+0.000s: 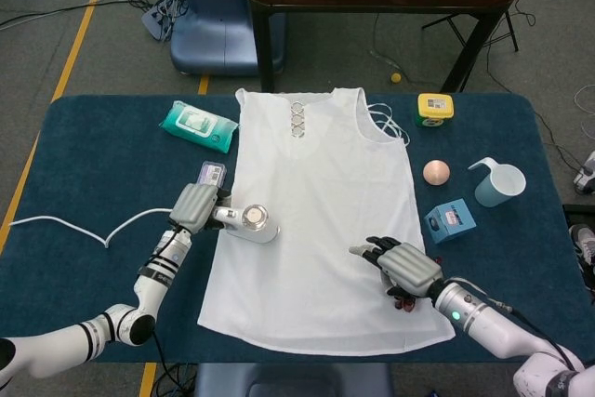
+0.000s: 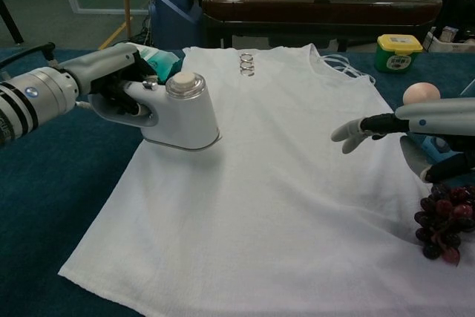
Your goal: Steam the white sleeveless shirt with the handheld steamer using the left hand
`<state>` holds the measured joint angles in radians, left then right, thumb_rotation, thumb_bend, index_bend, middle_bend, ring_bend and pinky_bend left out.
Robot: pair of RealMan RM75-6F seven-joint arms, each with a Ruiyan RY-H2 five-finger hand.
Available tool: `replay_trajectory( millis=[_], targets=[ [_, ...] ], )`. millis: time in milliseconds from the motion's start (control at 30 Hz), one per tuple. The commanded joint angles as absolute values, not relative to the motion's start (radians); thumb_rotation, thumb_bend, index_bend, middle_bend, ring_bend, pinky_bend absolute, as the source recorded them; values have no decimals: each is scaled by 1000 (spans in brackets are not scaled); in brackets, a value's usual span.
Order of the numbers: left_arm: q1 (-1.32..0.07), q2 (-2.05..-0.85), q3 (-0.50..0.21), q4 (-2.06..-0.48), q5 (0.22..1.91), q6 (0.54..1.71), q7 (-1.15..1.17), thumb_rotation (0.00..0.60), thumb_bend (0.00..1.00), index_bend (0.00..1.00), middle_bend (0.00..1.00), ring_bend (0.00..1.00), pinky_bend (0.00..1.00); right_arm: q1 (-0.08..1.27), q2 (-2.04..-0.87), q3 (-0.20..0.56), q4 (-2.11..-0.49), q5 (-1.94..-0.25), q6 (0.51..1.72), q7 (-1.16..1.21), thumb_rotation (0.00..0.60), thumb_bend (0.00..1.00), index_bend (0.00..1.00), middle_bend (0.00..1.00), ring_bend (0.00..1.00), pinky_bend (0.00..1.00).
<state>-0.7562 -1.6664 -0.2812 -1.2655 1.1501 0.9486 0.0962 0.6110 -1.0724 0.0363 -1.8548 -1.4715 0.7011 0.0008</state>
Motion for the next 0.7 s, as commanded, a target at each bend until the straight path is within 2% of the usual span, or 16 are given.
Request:
replay_trajectory(
  millis=[33,67,133,200,700],
  targets=[
    [-780,-1697,-287,-1240,1135,938,120,600,227,868,837,711,672,648,-1111,47,-1837,-1436,658,-10,600,950,12,164,37,17],
    [-786,-1703,-288,-1235,1131,935,126,600,227,868,837,711,672,657,-1121,48,-1833,-1428,649,-14,600,889,12,164,29,9],
    [-797,-1718,-290,-1225,1125,929,138,600,227,868,837,711,672,676,-1142,47,-1826,-1410,625,-23,600,675,12,160,13,0],
    [-808,-1731,-291,-1214,1119,926,149,600,227,868,837,711,672,692,-1159,49,-1820,-1393,605,-23,600,589,12,157,7,0],
    [-867,-1832,-281,-1098,1117,908,191,600,227,868,837,710,672,776,-1292,37,-1717,-1271,527,-40,600,567,12,157,2,0]
  ],
)
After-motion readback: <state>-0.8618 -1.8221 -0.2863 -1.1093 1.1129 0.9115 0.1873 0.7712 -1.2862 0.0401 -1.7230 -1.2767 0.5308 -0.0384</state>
